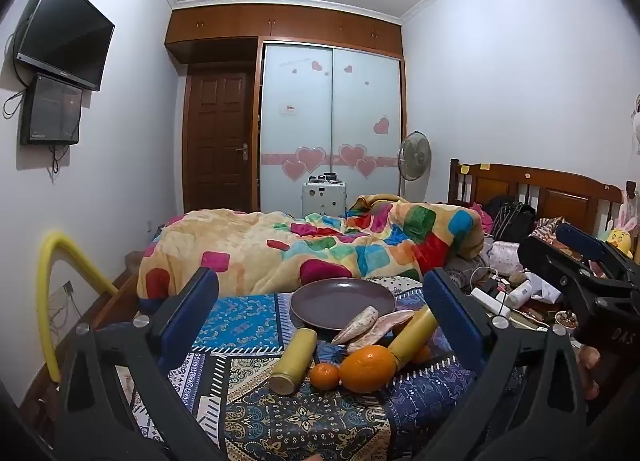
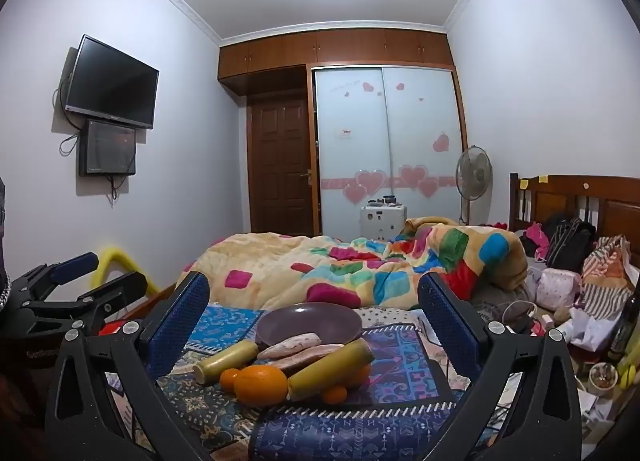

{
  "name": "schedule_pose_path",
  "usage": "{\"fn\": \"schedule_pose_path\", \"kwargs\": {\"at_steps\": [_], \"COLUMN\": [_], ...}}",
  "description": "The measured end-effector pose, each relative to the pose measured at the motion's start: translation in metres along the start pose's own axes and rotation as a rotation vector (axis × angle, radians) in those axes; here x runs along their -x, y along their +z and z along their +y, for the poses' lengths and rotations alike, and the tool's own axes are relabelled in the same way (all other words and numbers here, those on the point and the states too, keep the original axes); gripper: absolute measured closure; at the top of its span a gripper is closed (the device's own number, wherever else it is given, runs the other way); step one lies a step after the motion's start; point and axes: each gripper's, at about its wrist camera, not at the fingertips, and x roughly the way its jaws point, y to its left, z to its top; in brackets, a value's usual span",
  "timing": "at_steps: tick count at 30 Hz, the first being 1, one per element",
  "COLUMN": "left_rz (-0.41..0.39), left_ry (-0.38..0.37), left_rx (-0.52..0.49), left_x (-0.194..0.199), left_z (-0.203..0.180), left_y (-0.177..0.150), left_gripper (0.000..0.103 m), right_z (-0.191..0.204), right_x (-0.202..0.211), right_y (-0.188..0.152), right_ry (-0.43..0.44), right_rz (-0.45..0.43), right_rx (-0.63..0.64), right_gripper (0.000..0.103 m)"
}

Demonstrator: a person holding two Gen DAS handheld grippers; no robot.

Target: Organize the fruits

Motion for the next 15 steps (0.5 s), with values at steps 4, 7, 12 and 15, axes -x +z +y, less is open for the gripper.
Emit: {"fn": "schedule_pose_path", "kwargs": {"at_steps": [4,7,12,15], "left_rz": [-0.006,-0.013,-0.003,-0.006], "left_ry": [0.013,0.022,0.010,0.011], "left_rx": [-0.002,0.000,-0.001,-0.002], "left_x": [0.0011,0.0034,0.0015,0.0025], "left_z": [-0.0003,-0.0006,-0.0038,-0.0037], "left_y": [0.0006,0.0012,-0.0036,-0.0032], "left_gripper": [0.000,0.000,0.000,0.000], "right_z": [0.0007,0.0012,0.0034,0.0045], "right_x": [-0.0010,-0.0013,-0.0025,-0.0035], "right_y": [-0.0003,-0.0005,0.0016,-0.0005], "right_ry": [0.005,0.006,0.009,0.010], "right_rz": [0.006,0.007,0.008,0.010], "right_rx": [0.004,0.003,-0.001,-0.001], "right_gripper": [0.000,0.000,0.000,0.000]}}
